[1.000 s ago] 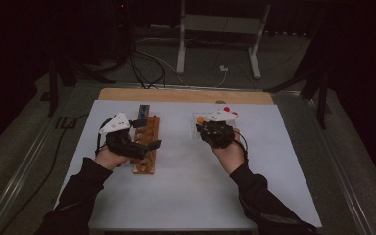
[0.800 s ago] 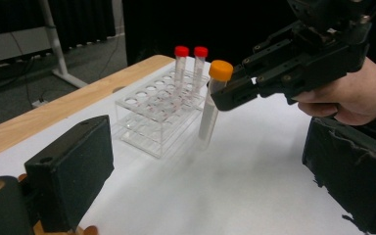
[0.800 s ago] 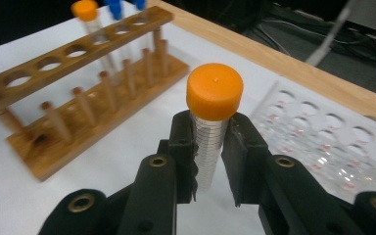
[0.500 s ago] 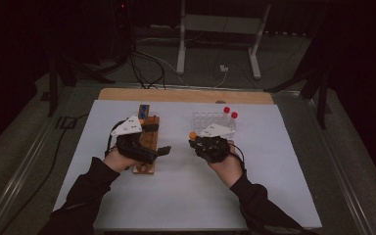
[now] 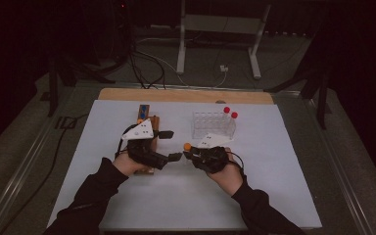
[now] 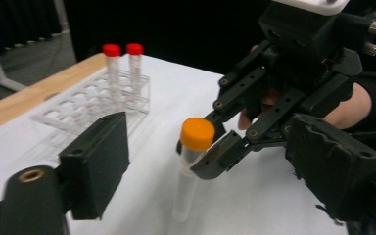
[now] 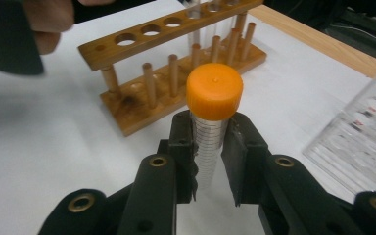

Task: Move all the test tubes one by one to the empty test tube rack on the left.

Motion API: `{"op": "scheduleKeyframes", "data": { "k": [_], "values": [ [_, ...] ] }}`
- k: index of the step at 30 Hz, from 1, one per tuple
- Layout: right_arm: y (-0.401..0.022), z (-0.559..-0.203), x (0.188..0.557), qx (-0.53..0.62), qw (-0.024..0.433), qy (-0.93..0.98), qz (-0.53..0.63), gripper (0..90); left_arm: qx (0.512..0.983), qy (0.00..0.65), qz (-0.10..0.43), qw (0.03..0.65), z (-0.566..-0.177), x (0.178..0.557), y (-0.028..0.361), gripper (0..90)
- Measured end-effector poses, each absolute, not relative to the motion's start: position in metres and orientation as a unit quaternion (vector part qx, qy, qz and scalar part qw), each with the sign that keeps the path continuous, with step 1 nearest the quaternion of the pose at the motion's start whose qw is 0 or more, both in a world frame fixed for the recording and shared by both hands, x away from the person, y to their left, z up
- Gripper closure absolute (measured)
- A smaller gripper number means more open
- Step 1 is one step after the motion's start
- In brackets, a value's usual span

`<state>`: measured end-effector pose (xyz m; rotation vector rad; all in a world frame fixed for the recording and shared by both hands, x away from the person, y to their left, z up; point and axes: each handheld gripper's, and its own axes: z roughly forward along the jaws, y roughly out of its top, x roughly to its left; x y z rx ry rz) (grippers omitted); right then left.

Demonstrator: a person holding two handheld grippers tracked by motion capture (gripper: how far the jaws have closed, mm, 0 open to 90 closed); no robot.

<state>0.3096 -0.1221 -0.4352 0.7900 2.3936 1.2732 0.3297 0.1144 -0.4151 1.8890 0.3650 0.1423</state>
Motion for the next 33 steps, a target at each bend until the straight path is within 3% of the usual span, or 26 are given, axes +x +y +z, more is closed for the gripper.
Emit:
{"op": "scheduleKeyframes", "data": {
  "k": [14,25,33],
  "values": [
    [-0.119,-0.433,0.304,0.265,0.143,0.839,0.453,75.0,0.809,0.149,0.056,0.566,-0.422,0.334,0.106,53.3],
    [-0.119,-0.432,0.303,0.262,0.142,0.841,0.452,75.0,0.815,0.143,0.048,0.559,-0.426,0.337,0.098,68.5],
    [-0.120,-0.433,0.305,0.265,0.137,0.840,0.453,74.6,0.818,0.142,0.054,0.555,-0.427,0.338,0.097,70.9]
  ]
}}
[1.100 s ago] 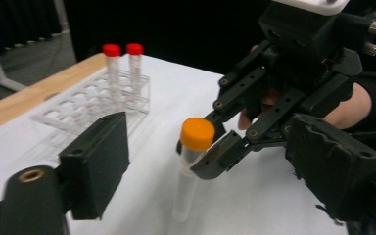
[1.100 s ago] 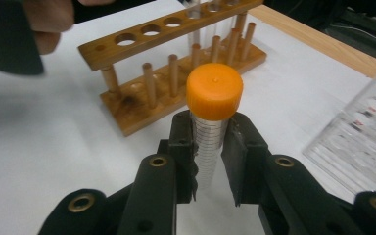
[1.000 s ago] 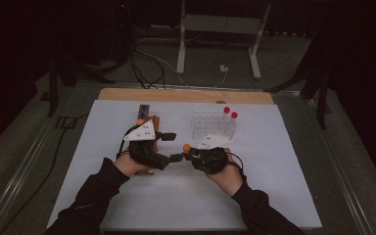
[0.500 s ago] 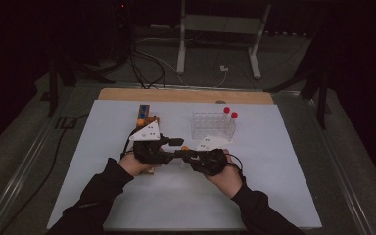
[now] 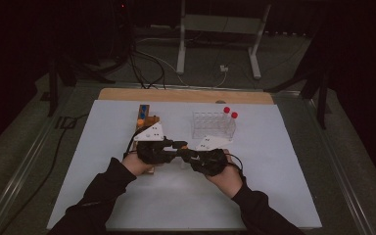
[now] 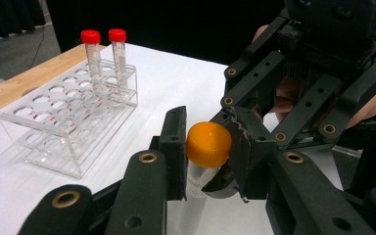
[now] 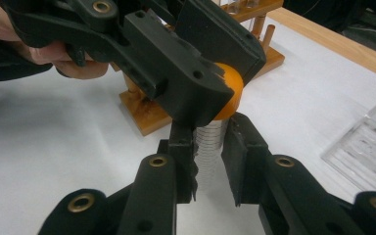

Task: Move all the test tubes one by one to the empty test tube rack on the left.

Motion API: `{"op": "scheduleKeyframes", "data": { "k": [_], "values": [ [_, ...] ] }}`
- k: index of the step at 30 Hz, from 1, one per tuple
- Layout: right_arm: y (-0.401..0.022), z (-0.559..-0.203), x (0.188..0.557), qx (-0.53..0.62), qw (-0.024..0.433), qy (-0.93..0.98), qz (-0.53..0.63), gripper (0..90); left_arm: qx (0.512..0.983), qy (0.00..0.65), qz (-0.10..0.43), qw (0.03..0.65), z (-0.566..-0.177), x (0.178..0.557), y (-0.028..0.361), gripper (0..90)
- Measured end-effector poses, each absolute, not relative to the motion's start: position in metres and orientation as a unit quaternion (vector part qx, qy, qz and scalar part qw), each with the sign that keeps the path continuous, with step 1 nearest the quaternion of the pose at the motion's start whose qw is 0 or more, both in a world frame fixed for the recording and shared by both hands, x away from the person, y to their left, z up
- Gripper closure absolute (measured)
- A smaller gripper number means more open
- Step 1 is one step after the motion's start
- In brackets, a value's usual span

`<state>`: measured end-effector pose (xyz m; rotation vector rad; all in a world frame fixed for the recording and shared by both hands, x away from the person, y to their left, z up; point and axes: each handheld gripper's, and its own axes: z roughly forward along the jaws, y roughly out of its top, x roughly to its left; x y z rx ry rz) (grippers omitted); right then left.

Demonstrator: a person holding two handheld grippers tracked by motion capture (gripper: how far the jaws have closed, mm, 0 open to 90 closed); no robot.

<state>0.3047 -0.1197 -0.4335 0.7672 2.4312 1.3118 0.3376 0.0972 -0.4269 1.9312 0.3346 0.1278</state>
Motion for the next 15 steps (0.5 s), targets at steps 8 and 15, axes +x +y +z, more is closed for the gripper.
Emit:
{"op": "scheduleKeyframes", "data": {
  "k": [8,15],
  "values": [
    [-0.123,-0.432,0.306,0.269,0.137,0.833,0.463,62.7,0.812,0.149,0.064,0.560,-0.421,0.340,0.102,71.5],
    [-0.130,-0.429,0.307,0.275,0.149,0.821,0.477,49.2,0.808,0.154,0.076,0.564,-0.411,0.344,0.111,71.6]
  ]
}}
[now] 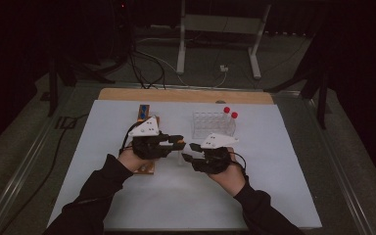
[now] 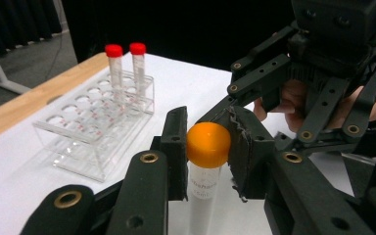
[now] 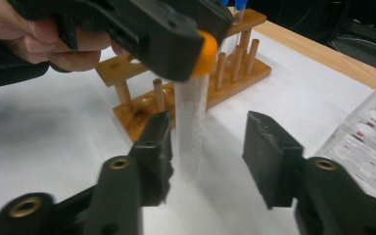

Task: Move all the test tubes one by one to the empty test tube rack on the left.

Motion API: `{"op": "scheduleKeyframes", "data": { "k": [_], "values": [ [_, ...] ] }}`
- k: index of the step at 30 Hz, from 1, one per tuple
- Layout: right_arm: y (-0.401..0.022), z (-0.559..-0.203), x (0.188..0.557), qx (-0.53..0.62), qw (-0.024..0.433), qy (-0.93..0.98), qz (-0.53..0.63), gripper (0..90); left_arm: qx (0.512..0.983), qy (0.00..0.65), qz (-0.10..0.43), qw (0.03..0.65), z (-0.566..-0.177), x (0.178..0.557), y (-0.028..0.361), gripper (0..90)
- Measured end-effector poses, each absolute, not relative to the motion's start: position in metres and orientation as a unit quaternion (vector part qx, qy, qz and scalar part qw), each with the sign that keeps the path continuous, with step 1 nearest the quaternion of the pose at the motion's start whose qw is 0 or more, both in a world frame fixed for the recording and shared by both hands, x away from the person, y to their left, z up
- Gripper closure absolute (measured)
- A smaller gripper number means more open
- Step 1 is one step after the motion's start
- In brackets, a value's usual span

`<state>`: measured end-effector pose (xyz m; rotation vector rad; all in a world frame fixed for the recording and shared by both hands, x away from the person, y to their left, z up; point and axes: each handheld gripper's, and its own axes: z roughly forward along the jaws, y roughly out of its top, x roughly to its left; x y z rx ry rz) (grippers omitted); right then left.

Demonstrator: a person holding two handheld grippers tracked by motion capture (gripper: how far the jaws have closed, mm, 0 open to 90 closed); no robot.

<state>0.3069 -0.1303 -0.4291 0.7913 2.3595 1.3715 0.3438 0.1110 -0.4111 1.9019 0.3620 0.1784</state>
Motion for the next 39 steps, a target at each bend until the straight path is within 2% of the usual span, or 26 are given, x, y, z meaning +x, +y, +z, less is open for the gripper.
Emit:
{"op": "scheduleKeyframes", "data": {
  "k": [4,12,19,24,39],
  "values": [
    [-0.133,-0.429,0.307,0.277,0.148,0.817,0.483,40.3,0.806,0.156,0.084,0.565,-0.404,0.346,0.117,71.6],
    [-0.135,-0.428,0.308,0.286,0.153,0.810,0.489,15.5,0.802,0.168,0.103,0.564,-0.390,0.352,0.132,71.7],
    [-0.138,-0.428,0.309,0.284,0.148,0.805,0.500,10.5,0.798,0.186,0.120,0.561,-0.383,0.357,0.150,71.7],
    [-0.140,-0.428,0.309,0.280,0.141,0.803,0.508,3.1,0.794,0.197,0.136,0.559,-0.377,0.360,0.162,71.7],
    [-0.140,-0.427,0.309,0.275,0.143,0.805,0.506,2.1,0.778,0.240,0.175,0.553,-0.370,0.368,0.200,71.7]
  ]
}}
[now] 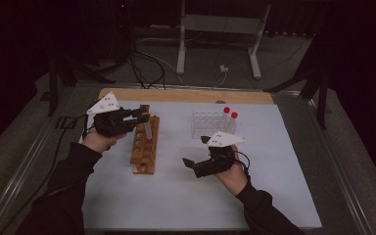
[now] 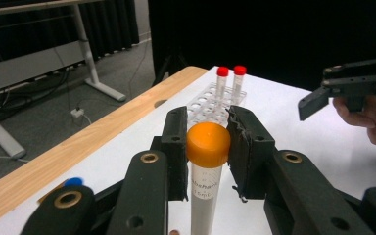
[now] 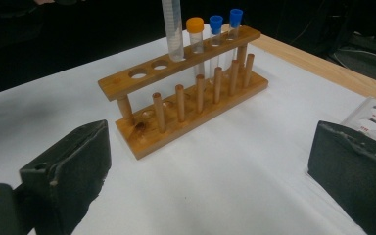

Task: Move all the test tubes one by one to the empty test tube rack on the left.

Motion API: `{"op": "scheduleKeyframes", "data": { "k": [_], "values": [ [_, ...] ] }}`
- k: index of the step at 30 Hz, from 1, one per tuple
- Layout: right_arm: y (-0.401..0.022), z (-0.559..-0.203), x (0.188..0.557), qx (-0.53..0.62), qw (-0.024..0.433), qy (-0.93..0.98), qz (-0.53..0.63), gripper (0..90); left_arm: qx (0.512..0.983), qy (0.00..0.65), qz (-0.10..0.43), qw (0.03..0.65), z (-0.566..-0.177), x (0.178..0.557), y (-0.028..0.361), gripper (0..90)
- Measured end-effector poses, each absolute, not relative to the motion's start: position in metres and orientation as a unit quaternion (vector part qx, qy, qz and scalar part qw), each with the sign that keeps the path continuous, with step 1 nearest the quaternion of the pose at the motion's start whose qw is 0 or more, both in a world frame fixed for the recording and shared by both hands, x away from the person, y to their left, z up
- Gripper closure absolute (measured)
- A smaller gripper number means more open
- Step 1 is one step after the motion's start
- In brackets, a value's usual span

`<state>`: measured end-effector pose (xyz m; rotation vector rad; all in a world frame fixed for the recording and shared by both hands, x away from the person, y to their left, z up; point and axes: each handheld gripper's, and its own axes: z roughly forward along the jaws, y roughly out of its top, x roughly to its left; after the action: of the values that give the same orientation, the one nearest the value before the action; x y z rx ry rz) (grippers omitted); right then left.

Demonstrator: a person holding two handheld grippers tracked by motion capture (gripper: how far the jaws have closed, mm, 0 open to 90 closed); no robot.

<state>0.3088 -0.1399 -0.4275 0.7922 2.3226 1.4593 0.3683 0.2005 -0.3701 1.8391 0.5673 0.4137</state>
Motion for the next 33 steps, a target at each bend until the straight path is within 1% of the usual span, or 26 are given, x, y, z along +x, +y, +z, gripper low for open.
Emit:
{"op": "scheduleKeyframes", "data": {
  "k": [8,17,33],
  "values": [
    [-0.140,-0.427,0.308,0.273,0.144,0.804,0.508,2.1,0.770,0.261,0.194,0.549,-0.373,0.374,0.216,71.7],
    [-0.141,-0.427,0.308,0.272,0.144,0.804,0.508,2.1,0.763,0.285,0.194,0.547,-0.387,0.383,0.224,71.7],
    [-0.141,-0.427,0.308,0.272,0.144,0.806,0.506,2.2,0.775,0.299,0.181,0.526,-0.423,0.385,0.218,71.7]
  ]
}}
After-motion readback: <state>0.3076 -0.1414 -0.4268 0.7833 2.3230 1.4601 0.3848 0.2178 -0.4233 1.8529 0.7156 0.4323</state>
